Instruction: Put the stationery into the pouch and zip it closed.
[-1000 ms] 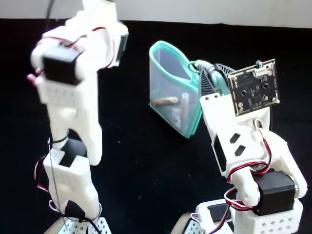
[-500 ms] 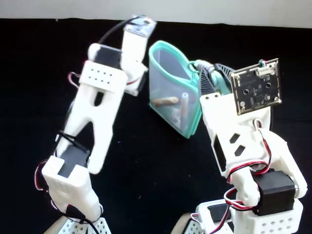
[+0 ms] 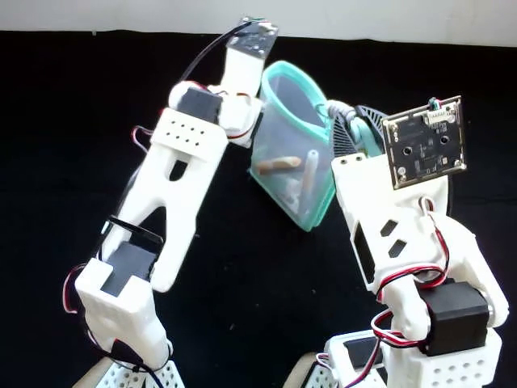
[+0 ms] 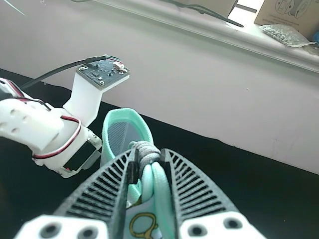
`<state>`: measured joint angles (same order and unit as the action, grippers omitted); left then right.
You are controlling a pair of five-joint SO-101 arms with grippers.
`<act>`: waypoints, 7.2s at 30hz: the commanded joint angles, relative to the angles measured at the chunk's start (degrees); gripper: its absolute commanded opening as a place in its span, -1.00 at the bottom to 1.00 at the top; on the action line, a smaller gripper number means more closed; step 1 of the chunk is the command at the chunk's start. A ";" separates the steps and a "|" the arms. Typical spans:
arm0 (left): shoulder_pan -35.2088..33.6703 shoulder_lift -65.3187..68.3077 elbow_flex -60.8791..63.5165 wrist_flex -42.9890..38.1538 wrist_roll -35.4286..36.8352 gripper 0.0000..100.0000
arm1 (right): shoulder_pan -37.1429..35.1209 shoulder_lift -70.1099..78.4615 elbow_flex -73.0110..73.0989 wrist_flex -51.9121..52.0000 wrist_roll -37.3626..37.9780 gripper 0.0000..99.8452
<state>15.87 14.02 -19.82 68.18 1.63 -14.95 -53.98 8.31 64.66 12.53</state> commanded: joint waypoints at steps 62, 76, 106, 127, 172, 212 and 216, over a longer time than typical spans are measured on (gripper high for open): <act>-12.44 -14.99 -5.93 6.33 0.00 -0.90 | -3.47 0.04 -1.19 -0.84 -3.25 -0.98; 1.19 -35.21 -1.45 33.05 -2.37 -0.40 | -4.70 -0.22 -0.22 -1.10 -3.25 -0.98; 20.35 -37.76 -3.03 33.14 3.69 -0.40 | -4.70 -0.40 1.89 -2.42 -3.34 -0.98; 22.29 -37.49 8.48 22.95 3.78 -0.40 | -4.70 -0.31 2.07 -2.33 -3.34 -0.98; 10.42 -29.14 1.54 30.42 -5.98 -0.99 | -3.21 -0.40 1.89 -2.42 -2.90 -0.98; 2.42 -44.18 14.99 31.82 -10.64 -0.99 | -18.33 -0.48 5.41 19.21 -15.30 -0.50; 2.42 -44.18 14.99 31.03 -10.64 -0.99 | -28.53 -0.31 7.52 18.68 -15.74 -0.50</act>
<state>18.59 -28.09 -4.70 100.35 -8.75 -37.27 -54.15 15.25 83.56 -2.51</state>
